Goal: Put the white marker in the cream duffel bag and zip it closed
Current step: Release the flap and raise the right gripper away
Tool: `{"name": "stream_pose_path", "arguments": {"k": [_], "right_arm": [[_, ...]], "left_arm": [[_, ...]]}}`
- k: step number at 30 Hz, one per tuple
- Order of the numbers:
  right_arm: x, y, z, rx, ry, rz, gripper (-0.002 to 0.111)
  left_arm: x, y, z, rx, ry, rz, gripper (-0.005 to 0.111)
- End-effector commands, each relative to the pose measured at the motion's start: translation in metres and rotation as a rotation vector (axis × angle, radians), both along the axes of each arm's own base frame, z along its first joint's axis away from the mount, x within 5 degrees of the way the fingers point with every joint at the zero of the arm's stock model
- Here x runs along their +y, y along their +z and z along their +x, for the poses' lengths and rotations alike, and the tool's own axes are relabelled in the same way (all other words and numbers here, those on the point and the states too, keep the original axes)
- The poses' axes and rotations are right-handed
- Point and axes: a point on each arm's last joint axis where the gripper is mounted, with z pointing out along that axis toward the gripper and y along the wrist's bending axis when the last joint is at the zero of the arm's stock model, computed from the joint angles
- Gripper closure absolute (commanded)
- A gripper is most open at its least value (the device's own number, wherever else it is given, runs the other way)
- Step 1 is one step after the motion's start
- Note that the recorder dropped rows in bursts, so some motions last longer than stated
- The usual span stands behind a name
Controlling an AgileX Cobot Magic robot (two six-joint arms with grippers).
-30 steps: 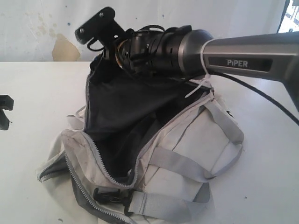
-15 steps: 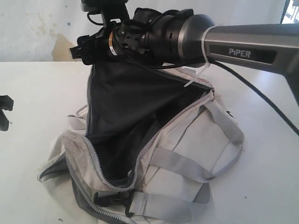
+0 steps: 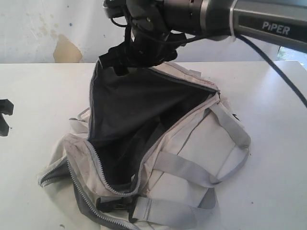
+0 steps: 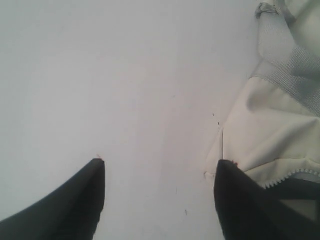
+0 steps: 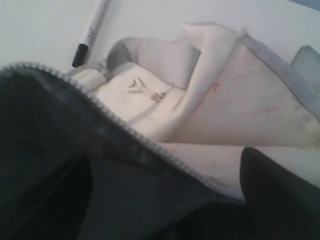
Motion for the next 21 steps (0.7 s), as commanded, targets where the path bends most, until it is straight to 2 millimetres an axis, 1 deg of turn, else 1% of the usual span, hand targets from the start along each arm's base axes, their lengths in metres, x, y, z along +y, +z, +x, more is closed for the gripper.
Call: {"name": "stream_pose_path", "arguments": {"k": [1, 4, 6, 9, 11, 13, 16, 19, 21], "right_arm": [[-0.019, 0.018, 0.003, 0.079, -0.014, -0.009, 0.033], [-0.034, 0.03, 0.005, 0.132, -0.031, 0.037, 0.033], [-0.043, 0.034, 0.005, 0.187, -0.032, 0.055, 0.035], [-0.06, 0.037, 0.002, 0.298, -0.012, 0.056, 0.041], [-0.068, 0.037, 0.004, 0.334, 0.003, 0.074, 0.047], [-0.077, 0.035, 0.009, 0.349, -0.004, 0.093, 0.056], [-0.091, 0.033, 0.012, 0.366, -0.037, 0.099, 0.076], [-0.101, 0.029, 0.015, 0.378, -0.065, 0.097, 0.09], [-0.107, 0.023, 0.017, 0.393, -0.083, 0.089, 0.097]], "left_arm": [[0.0, -0.001, -0.003, 0.021, 0.003, 0.001, 0.04], [0.0, -0.002, -0.004, 0.035, 0.002, 0.001, 0.04], [0.0, -0.001, -0.003, 0.024, 0.003, 0.001, 0.04], [0.0, -0.001, 0.0, -0.008, 0.009, -0.008, 0.04], [-0.002, -0.004, 0.004, -0.011, 0.02, -0.028, 0.04], [-0.004, -0.009, 0.011, 0.011, 0.021, -0.053, 0.04], [-0.009, -0.016, 0.025, 0.053, -0.004, -0.09, 0.04], [-0.011, -0.019, 0.043, 0.061, -0.015, -0.102, 0.04], [-0.013, -0.018, 0.055, 0.052, -0.004, -0.121, 0.04]]}}
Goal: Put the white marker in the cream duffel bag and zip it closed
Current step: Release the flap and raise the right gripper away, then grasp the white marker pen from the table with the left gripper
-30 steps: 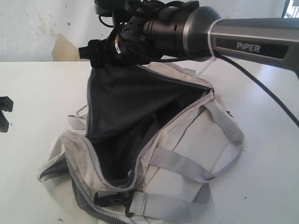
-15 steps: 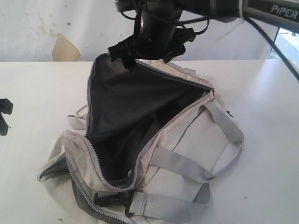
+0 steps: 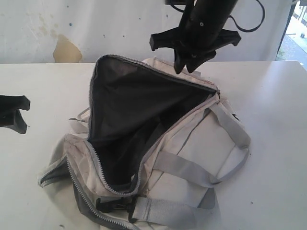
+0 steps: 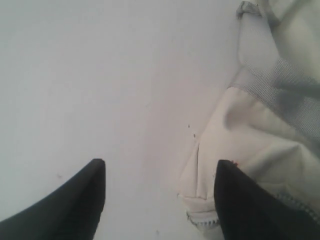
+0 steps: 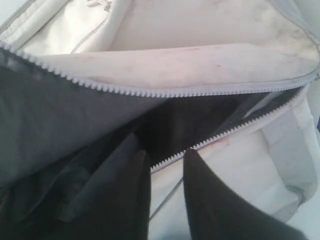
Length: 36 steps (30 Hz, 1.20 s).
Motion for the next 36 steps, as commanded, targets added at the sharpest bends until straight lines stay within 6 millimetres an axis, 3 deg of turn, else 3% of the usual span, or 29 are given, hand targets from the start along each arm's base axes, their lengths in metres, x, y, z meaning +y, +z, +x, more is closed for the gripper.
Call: {"name": "stream_pose_path", "arguments": {"k": [1, 4, 7, 14, 18, 24, 28, 36], "right_arm": [[-0.017, -0.008, 0.002, 0.03, -0.027, -0.016, 0.1], [-0.024, -0.021, 0.002, 0.072, -0.043, -0.04, 0.107], [-0.034, -0.033, 0.001, 0.093, -0.053, -0.095, 0.108], [-0.039, -0.033, 0.003, 0.085, -0.061, -0.12, 0.108], [-0.054, -0.033, 0.009, 0.088, -0.102, -0.118, 0.108], [-0.069, -0.033, 0.014, 0.09, -0.142, -0.116, 0.108], [-0.069, -0.033, 0.014, 0.09, -0.142, -0.116, 0.108], [-0.069, -0.033, 0.014, 0.09, -0.142, -0.116, 0.108]], "left_arm": [[-0.005, 0.003, 0.03, -0.024, 0.012, -0.048, 0.04], [-0.007, 0.006, 0.054, -0.049, 0.013, -0.071, 0.04], [-0.013, -0.002, 0.099, -0.057, 0.023, -0.108, 0.05], [-0.041, -0.023, 0.185, -0.122, -0.048, -0.11, 0.05], [-0.06, -0.041, 0.217, -0.181, -0.088, -0.108, 0.05], [-0.092, -0.066, 0.232, -0.294, -0.192, -0.026, 0.05], [-0.106, -0.086, 0.236, -0.339, -0.232, 0.045, 0.05], [-0.108, -0.119, 0.241, -0.344, -0.276, 0.137, 0.054]]}}
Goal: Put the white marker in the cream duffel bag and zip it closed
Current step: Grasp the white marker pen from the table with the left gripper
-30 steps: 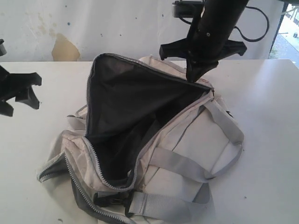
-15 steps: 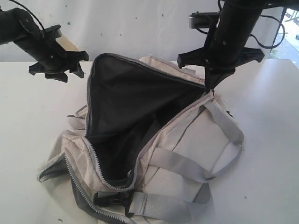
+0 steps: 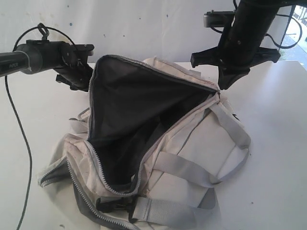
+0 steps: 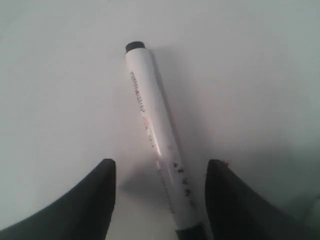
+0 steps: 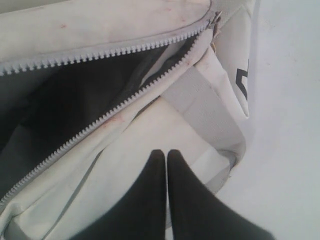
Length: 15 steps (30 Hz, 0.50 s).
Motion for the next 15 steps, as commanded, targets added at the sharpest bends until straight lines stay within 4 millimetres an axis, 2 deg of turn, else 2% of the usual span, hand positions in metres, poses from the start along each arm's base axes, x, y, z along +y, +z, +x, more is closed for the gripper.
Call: {"name": "stream_pose_path", "arguments": {"k": [1, 3, 5, 7, 9, 12, 15], "right_arm": [[-0.002, 0.004, -0.002, -0.009, 0.007, 0.0, 0.108], [-0.002, 0.004, -0.002, -0.009, 0.007, 0.0, 0.108], [-0.002, 0.004, -0.002, -0.009, 0.007, 0.0, 0.108], [-0.002, 0.004, -0.002, -0.009, 0.007, 0.0, 0.108], [-0.002, 0.004, -0.002, -0.009, 0.007, 0.0, 0.108], [-0.002, 0.004, -0.002, -0.008, 0.007, 0.005, 0.108], [-0.002, 0.004, -0.002, -0.008, 0.007, 0.005, 0.108]], "left_arm": [[0.003, -0.009, 0.003, -0.02, 0.01, 0.058, 0.055], [0.004, -0.012, 0.004, -0.019, 0.027, 0.06, 0.058], [0.004, -0.012, 0.004, -0.018, 0.029, 0.058, 0.066], [0.004, -0.012, 0.003, -0.004, 0.03, 0.057, 0.084], [0.004, -0.013, 0.001, 0.021, 0.029, 0.064, 0.107], [0.005, -0.011, -0.002, 0.053, 0.016, 0.079, 0.106], [0.005, 0.005, -0.005, 0.056, 0.015, 0.08, 0.106]]}}
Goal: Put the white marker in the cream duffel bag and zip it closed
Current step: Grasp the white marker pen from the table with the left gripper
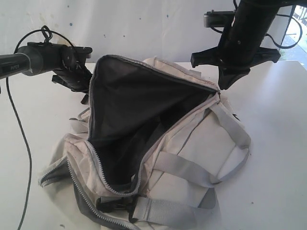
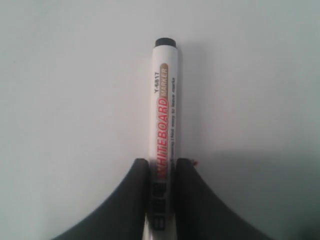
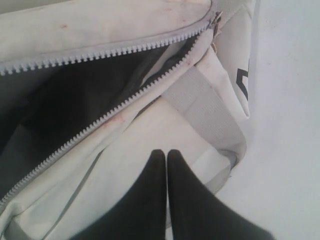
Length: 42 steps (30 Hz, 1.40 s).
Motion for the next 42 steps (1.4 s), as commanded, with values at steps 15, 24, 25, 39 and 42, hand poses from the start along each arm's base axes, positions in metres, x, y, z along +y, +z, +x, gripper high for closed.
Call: {"name": "stream_pose_path", "arguments": {"k": [15, 24, 25, 39, 42], "right_arm": [[-0.002, 0.004, -0.002, -0.008, 0.007, 0.005, 0.108], [-0.002, 0.004, -0.002, -0.008, 0.007, 0.005, 0.108], [-0.002, 0.004, -0.002, -0.008, 0.007, 0.005, 0.108], [-0.002, 0.004, -0.002, -0.009, 0.007, 0.0, 0.108], [-0.002, 0.004, -0.002, -0.009, 0.007, 0.0, 0.108]], "left_arm": [[0.014, 0.106, -0.051, 0.06, -0.054, 0.06, 0.106], [0.037, 0.145, -0.118, 0.037, -0.052, 0.093, 0.106], [0.038, 0.147, -0.126, 0.033, -0.047, 0.089, 0.106], [0.043, 0.176, -0.237, -0.038, -0.106, 0.028, 0.107], [0.027, 0.172, -0.251, -0.047, -0.17, 0.019, 0.107]]}}
